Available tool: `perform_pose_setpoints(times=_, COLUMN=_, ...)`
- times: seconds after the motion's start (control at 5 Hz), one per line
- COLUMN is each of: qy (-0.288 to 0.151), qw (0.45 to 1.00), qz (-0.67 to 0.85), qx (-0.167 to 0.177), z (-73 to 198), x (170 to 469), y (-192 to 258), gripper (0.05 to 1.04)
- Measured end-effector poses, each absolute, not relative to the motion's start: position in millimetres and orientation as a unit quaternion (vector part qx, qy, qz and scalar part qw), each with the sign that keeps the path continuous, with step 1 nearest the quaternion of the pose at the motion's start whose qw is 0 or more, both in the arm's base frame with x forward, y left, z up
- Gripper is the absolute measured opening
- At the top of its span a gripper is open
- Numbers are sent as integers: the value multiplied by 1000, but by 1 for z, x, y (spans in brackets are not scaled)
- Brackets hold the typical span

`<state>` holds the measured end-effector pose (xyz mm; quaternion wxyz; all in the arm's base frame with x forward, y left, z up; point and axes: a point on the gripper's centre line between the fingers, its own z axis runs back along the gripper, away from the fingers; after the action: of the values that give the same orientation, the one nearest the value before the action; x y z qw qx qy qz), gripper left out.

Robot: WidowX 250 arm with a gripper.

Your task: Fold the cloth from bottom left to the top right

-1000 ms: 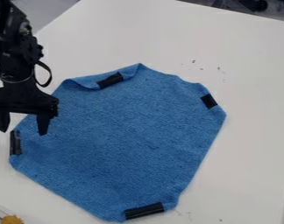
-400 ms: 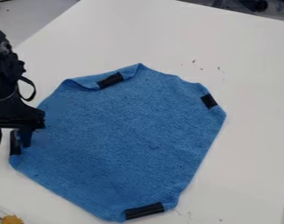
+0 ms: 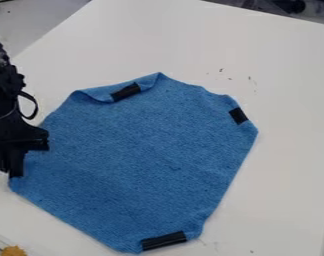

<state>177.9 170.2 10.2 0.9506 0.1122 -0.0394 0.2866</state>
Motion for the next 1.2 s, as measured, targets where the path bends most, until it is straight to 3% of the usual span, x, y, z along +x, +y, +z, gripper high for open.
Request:
perform_pose_setpoints(times=0.2, qy=-40, qw=950, qz=291, qx=109, z=10, x=180, y=170, gripper=95)
perform_pose_setpoints(times=0.4, qy=-31, qw=951, qz=290, qx=106, z=11, x=179, y=170, gripper=259)
perform_pose_setpoints(times=0.8, qy=-37, qw=950, qz=289, qx=110, z=12, x=181, y=173, gripper=843)
perform_pose_setpoints(times=1.0, qy=-38, qw=950, qz=291, qx=107, z=8, x=182, y=178, gripper=958)
perform_pose_setpoints(times=1.2, qy=-41, qw=953, qz=282, qx=106, z=7, x=185, y=182, gripper=768)
